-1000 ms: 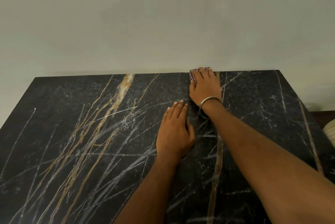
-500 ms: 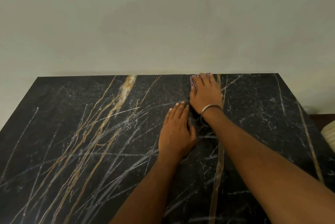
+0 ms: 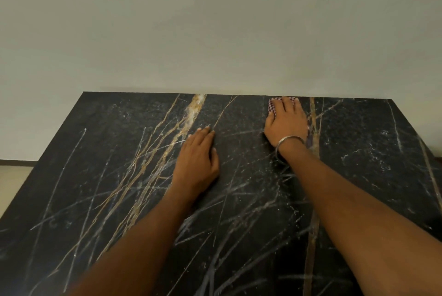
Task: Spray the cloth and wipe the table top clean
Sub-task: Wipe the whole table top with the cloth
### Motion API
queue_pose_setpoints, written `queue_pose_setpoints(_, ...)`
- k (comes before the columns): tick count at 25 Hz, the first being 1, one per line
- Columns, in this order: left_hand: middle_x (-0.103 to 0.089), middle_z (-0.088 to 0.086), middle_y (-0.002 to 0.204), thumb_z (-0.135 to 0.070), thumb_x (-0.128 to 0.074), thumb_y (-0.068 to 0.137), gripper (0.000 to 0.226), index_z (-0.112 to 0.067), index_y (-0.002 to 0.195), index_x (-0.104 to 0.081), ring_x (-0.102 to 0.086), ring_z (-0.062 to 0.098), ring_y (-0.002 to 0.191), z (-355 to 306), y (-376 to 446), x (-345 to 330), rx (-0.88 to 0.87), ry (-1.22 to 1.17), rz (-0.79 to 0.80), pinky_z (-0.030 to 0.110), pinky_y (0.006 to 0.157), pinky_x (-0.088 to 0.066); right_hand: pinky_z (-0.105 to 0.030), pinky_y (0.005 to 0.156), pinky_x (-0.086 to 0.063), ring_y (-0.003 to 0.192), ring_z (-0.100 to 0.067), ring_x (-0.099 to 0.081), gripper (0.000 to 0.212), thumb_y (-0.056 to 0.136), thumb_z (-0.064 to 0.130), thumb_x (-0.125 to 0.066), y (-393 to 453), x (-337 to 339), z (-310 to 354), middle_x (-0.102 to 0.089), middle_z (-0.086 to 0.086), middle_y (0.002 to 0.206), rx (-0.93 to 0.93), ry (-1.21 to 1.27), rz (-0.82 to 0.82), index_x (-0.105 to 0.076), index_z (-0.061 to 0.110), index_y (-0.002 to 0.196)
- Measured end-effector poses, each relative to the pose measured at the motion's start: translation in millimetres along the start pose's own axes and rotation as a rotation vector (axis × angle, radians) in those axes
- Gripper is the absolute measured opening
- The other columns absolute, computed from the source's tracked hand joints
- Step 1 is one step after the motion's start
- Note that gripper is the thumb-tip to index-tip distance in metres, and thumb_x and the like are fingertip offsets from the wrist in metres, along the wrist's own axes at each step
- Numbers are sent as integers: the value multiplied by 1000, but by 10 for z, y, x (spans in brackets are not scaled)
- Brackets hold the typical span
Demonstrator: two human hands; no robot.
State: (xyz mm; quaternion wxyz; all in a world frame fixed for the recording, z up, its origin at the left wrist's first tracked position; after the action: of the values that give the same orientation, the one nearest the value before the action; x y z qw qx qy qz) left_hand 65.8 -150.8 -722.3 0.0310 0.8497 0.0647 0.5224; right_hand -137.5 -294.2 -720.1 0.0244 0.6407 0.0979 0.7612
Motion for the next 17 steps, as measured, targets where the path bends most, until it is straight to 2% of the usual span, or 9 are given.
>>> queue_pose_setpoints(5, -32, 4, 155, -27, -43, 97, 52, -14, 147, -36, -28, 18, 143, 239, -114, 202, 41, 15, -11, 38, 119, -22, -46, 116, -23, 143, -31, -21, 45, 96, 32, -39, -295, -35, 648, -35, -5, 151, 102, 115, 11, -41, 20, 139)
queue_pose_setpoints(8, -35, 3, 154, -27, -44, 97, 52, -14, 147, -37, -31, 18, 141, 348, -189, 287, 38, 34, -14, 39, 118, -26, -46, 116, -25, 143, -30, -22, 47, 96, 33, -38, -212, -7, 420, -34, -6, 151, 136, 99, 28, -40, 19, 141)
queue_pose_setpoints(12, -35, 1, 154, -28, -44, 97, 52, -16, 147, -36, -30, 17, 142, 471, -289, 314, 48, 26, -27, 41, 118, -27, -46, 117, -22, 142, -31, -22, 49, 96, 32, -37, -21, 25, -32, -33, -9, 152, 14, 42, 21, -39, 17, 142)
queue_pose_setpoints(17, -35, -1, 153, -28, -43, 96, 53, -17, 147, -36, -29, 15, 142, 445, -293, 291, 69, 22, -50, 39, 119, -25, -47, 116, -22, 143, -32, -19, 49, 96, 32, -36, -72, -3, 276, -32, -7, 153, -32, 40, 1, -38, 19, 143)
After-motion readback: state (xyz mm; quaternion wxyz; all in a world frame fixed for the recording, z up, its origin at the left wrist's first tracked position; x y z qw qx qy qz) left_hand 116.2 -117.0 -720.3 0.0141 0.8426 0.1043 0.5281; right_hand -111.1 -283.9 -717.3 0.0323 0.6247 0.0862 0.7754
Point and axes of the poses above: each hand's wrist, its own y-axis towards the middle knuckle, its own x-axis out of the back of the hand, z = x × y, the point moved 1 cm from there along y, towards the middle knuckle
